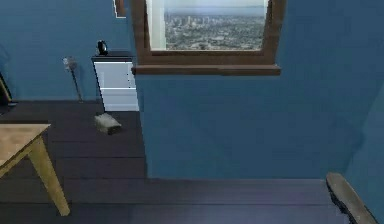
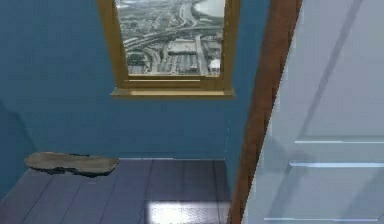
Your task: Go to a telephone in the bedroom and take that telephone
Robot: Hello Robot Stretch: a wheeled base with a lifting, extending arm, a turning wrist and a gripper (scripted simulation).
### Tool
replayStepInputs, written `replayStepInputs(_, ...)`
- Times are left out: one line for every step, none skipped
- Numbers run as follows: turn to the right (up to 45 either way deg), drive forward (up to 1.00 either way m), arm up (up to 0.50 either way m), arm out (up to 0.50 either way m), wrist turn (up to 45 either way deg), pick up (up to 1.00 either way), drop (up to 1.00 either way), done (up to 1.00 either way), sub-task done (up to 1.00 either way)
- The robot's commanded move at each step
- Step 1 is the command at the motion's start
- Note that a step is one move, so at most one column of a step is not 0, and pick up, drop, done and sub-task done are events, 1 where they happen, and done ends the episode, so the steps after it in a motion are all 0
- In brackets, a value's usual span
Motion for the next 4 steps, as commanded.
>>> replayStepInputs(-30.0, 0.0, 0.0, 0.0, 0.0, 0.0, 0.0, 0.0, 0.0)
replayStepInputs(0.0, 1.0, 0.0, 0.0, 0.0, 0.0, 0.0, 0.0, 0.0)
replayStepInputs(0.0, 0.6, 0.0, 0.0, 0.0, 0.0, 0.0, 0.0, 0.0)
replayStepInputs(-45.0, 0.0, 0.0, 0.0, 0.0, 0.0, 0.0, 0.0, 0.0)
